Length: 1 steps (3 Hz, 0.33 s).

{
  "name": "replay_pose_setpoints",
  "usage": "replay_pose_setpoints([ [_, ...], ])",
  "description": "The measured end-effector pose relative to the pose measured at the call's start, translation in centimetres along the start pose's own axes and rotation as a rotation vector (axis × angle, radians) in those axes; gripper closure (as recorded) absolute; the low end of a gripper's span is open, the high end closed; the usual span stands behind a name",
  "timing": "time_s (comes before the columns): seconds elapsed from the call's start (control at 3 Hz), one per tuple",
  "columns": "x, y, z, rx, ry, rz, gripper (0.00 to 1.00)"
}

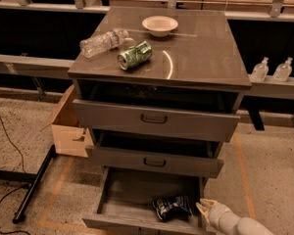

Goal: Place blue chip bag into bottom drawer

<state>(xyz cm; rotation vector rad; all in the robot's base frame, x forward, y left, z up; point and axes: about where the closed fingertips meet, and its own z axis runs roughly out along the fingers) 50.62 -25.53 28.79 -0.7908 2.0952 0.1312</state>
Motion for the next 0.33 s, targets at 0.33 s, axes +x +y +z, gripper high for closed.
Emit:
replay_pose_setpoints([
  [0.33,-0.06,1.43,-0.57,-0.011,0.011,-0.009,0.67],
])
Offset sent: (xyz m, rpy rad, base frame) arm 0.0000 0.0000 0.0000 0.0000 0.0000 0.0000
